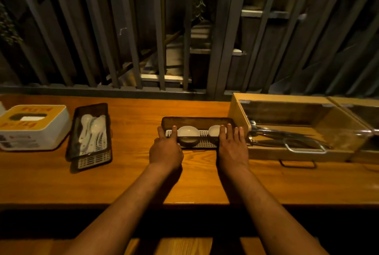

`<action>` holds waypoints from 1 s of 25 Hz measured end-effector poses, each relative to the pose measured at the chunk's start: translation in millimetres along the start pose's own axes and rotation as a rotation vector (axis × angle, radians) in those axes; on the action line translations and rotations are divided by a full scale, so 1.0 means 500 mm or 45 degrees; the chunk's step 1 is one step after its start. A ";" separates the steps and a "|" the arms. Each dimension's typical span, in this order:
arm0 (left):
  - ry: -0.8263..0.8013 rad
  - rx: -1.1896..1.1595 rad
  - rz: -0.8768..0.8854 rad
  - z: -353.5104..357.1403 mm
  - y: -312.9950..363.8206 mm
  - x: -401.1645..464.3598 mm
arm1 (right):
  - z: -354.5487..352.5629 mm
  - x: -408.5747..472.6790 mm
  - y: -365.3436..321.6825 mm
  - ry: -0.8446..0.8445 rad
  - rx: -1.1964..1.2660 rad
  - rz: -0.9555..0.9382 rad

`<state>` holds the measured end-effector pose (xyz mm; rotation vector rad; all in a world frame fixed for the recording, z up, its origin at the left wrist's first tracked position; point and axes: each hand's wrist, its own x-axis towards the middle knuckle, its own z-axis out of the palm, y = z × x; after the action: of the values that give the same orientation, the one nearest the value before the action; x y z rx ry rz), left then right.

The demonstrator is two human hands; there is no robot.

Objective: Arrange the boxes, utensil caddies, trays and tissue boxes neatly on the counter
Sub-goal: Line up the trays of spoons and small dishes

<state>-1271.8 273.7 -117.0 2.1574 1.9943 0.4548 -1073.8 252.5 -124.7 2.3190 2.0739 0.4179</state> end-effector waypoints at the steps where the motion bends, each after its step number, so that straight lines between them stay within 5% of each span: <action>1: -0.018 0.013 -0.004 0.000 0.000 0.001 | 0.004 0.002 0.000 -0.005 0.008 0.002; 6: -0.111 0.002 0.074 -0.021 -0.030 -0.003 | -0.012 0.001 0.002 -0.097 0.041 -0.024; 10: 0.105 -0.152 0.198 -0.079 -0.093 -0.054 | -0.079 -0.020 -0.055 0.024 0.488 -0.032; 13: 0.368 -0.281 0.152 -0.138 -0.178 -0.129 | -0.126 -0.032 -0.174 0.142 0.780 -0.177; 17: 0.586 -0.301 -0.101 -0.216 -0.327 -0.199 | -0.170 -0.039 -0.382 0.033 1.001 -0.384; 25: 0.445 -0.367 -0.215 -0.272 -0.563 -0.191 | -0.226 -0.007 -0.709 -0.286 0.801 -0.078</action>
<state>-1587.9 193.7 -91.1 1.8154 2.0984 1.0793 -1442.6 274.5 -79.2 2.4120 2.3928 -0.5562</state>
